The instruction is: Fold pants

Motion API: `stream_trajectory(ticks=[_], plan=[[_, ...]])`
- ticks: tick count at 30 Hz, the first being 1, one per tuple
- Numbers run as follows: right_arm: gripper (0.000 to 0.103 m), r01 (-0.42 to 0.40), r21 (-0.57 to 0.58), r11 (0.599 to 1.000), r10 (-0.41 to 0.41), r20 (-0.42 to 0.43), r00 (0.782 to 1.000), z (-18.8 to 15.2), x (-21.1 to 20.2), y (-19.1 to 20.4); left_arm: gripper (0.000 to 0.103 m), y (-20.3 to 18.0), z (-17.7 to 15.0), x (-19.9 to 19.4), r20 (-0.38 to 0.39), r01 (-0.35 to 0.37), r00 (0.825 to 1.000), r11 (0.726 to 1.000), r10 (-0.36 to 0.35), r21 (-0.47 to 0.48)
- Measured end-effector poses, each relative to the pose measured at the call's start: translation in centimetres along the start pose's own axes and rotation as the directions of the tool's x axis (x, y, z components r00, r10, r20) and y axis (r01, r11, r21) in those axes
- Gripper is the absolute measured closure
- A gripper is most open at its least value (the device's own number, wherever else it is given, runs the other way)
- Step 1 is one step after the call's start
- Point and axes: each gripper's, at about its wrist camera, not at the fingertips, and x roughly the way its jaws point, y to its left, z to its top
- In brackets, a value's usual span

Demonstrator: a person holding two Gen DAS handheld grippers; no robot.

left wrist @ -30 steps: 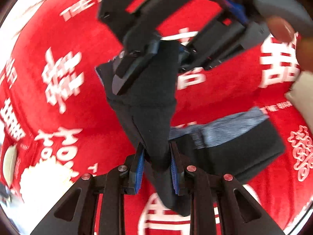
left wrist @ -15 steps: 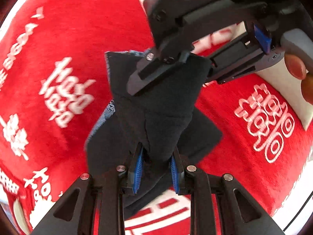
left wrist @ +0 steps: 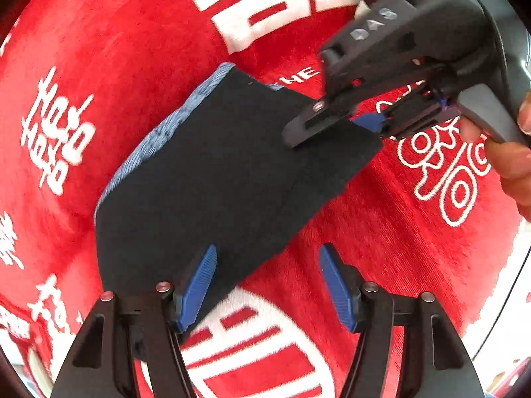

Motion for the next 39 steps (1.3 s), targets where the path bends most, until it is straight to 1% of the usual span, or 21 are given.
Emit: stream_trajectory(ticks=[2, 3, 5, 6, 8, 9, 10, 13, 15, 18, 19, 21, 23, 25, 27, 28, 30, 33, 35, 37, 39], plan=[[0.049, 0.07, -0.006, 0.998, -0.07, -0.003, 0.998, -0.2, -0.6, 0.6, 0.037, 2.2, -0.5, -1.0, 0.006, 0.021, 1.0, 0.997, -0.02, -0.07], [0.041, 0.147, -0.018, 0.989, -0.147, 0.005, 0.989, -0.3, -1.2, 1.2, 0.037, 3.1, -0.7, -1.4, 0.009, 0.022, 1.0, 0.994, -0.021, -0.105], [0.041, 0.24, -0.029, 0.97, -0.239, 0.032, 0.97, -0.3, -2.4, 1.8, 0.037, 6.4, -1.0, -2.0, 0.007, 0.011, 1.0, 0.978, -0.009, -0.208], [0.041, 0.279, -0.03, 0.96, -0.277, 0.056, 0.959, -0.3, -2.9, 2.3, 0.037, 8.2, -1.0, -2.2, 0.003, 0.0, 1.0, 0.967, 0.001, -0.256], [0.046, 0.313, -0.034, 0.949, -0.309, 0.09, 0.947, -0.3, -3.7, 3.1, 0.037, 11.5, -1.0, -2.1, -0.003, -0.022, 1.0, 0.943, 0.022, -0.332], [0.055, 0.32, -0.043, 0.947, -0.314, 0.107, 0.943, -0.2, -3.9, 3.8, 0.037, 13.2, -1.3, -1.7, -0.011, -0.034, 0.999, 0.932, 0.032, -0.36], [0.061, 0.326, -0.056, 0.944, -0.318, 0.117, 0.941, -0.1, -3.9, 4.7, 0.037, 14.5, -1.4, -1.4, -0.021, -0.036, 0.999, 0.922, 0.031, -0.386], [0.063, 0.351, -0.126, 0.928, -0.337, 0.12, 0.934, 0.3, -2.5, 7.6, 0.037, 17.7, -2.0, 0.5, -0.058, -0.009, 0.998, 0.881, -0.021, -0.473], [0.063, 0.379, -0.19, 0.906, -0.364, 0.11, 0.925, 0.1, -1.2, 8.9, 0.037, 18.6, -2.4, 1.8, -0.078, 0.015, 0.995, 0.85, -0.066, -0.527], [0.063, 0.441, -0.265, 0.858, -0.43, 0.101, 0.897, -0.2, 0.7, 10.4, 0.037, 19.3, -3.7, 4.1, -0.109, 0.043, 0.985, 0.81, -0.131, -0.584], [0.063, 0.46, -0.277, 0.844, -0.452, 0.096, 0.887, -0.3, 1.5, 10.4, 0.037, 19.3, -4.1, 4.7, -0.114, 0.046, 0.983, 0.803, -0.14, -0.594], [0.064, 0.496, -0.284, 0.821, -0.493, 0.087, 0.866, -0.5, 2.6, 9.4, 0.031, 19.1, -5.0, 5.5, -0.113, 0.044, 0.984, 0.792, -0.141, -0.608], [0.064, 0.529, -0.29, 0.798, -0.528, 0.087, 0.845, -1.0, 3.3, 8.6, 0.031, 19.2, -5.5, 6.3, -0.103, 0.067, 0.98, 0.768, -0.171, -0.637], [0.064, 0.551, -0.308, 0.776, -0.547, 0.107, 0.83, -1.6, 4.0, 8.7, 0.031, 19.3, -5.7, 6.7, -0.096, 0.077, 0.978, 0.748, -0.184, -0.659], [0.064, 0.572, -0.339, 0.747, -0.563, 0.135, 0.816, -2.4, 4.0, 8.8, 0.03, 19.2, -5.7, 6.7, -0.092, 0.076, 0.979, 0.753, -0.179, -0.653], [0.063, 0.582, -0.351, 0.734, -0.57, 0.147, 0.808, -2.8, 4.1, 8.8, 0.024, 19.1, -5.7, 6.7, -0.093, 0.072, 0.98, 0.758, -0.173, -0.648], [0.062, 0.583, -0.335, 0.74, -0.569, 0.151, 0.809, -3.0, 4.0, 8.5, 0.016, 19.4, -5.6, 7.0, -0.108, 0.061, 0.98, 0.761, -0.17, -0.645], [0.061, 0.573, -0.309, 0.759, -0.558, 0.146, 0.817, -3.0, 3.7, 8.0, 0.016, 19.8, -5.8, 7.4, -0.1, 0.078, 0.976, 0.742, -0.193, -0.666], [0.06, 0.577, -0.312, 0.755, -0.561, 0.148, 0.814, -3.0, 3.7, 8.0, 0.016, 19.9, -5.8, 7.6, -0.098, 0.075, 0.977, 0.742, -0.188, -0.666], [0.055, 0.593, -0.321, 0.738, -0.575, 0.159, 0.802, -3.1, 3.8, 7.9, 0.016, 19.8, -5.7, 7.7, -0.098, 0.07, 0.979, 0.745, -0.18, -0.664], [0.05, 0.595, -0.3, 0.746, -0.575, 0.161, 0.802, -3.1, 3.5, 7.5, 0.016, 19.8, -5.7, 7.8, -0.097, 0.069, 0.979, 0.742, -0.179, -0.667]])
